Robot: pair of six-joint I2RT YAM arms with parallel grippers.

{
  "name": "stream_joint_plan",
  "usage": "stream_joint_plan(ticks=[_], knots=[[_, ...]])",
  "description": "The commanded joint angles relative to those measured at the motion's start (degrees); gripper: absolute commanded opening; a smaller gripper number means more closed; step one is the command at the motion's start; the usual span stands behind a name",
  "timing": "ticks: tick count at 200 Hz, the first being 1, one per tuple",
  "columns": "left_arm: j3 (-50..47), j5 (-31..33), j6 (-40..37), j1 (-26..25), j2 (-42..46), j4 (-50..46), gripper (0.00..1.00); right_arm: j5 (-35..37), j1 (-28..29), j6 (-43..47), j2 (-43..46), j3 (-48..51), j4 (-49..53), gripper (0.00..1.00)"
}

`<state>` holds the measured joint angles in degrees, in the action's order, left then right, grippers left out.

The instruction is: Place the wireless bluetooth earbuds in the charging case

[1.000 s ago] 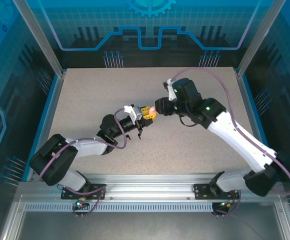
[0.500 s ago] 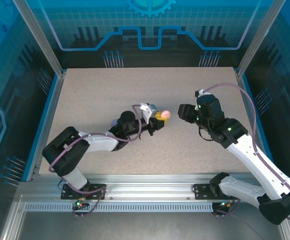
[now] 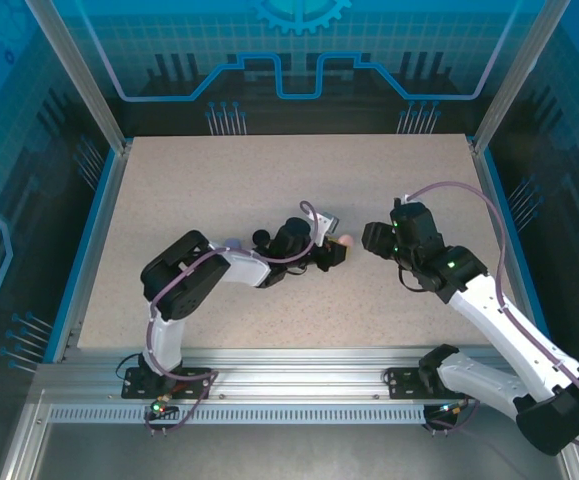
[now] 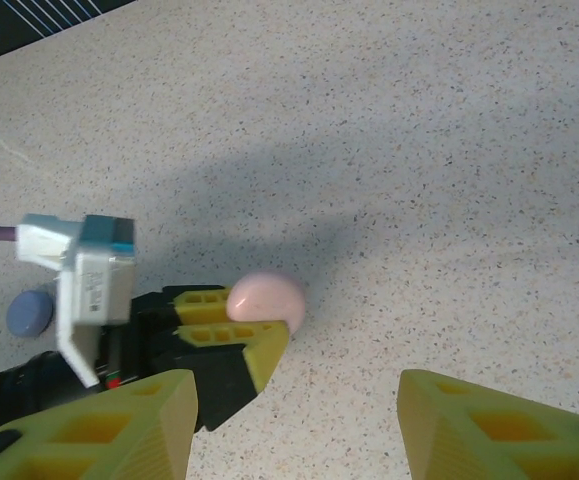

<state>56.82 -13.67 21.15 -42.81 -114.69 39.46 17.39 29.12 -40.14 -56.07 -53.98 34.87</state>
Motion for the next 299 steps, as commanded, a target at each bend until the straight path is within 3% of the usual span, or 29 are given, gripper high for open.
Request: stream_joint_plan(ticks=[1, 102, 200, 244, 299], knots=[[3.4, 0.1, 2.1, -0.2, -2.3, -3.0, 0.01, 0.3, -0.8, -0.7, 1.2, 0.7, -0.9, 0.56], [7.5, -0.3, 2.1, 0.5, -7.3, -7.5, 0.19, -0.1, -0.9, 0.4, 1.8, 0.1, 0.1, 0.57], [6.8, -2.7, 2.9, 3.6, -6.0, -11.0, 0.42, -0.3, -0.9, 1.2, 0.7, -2.7, 1.4, 0.58], [4.1, -3.5, 1.8, 6.1, 0.3, -10.4, 0.43, -0.4, -0.9, 1.6, -0.5, -3.8, 1.5, 0.59], [-0.7, -3.6, 0.5, 10.6, 15.7, -9.8, 0.44, -3.2, -0.1, 2.5, -7.1, -5.8, -0.1, 0.61]])
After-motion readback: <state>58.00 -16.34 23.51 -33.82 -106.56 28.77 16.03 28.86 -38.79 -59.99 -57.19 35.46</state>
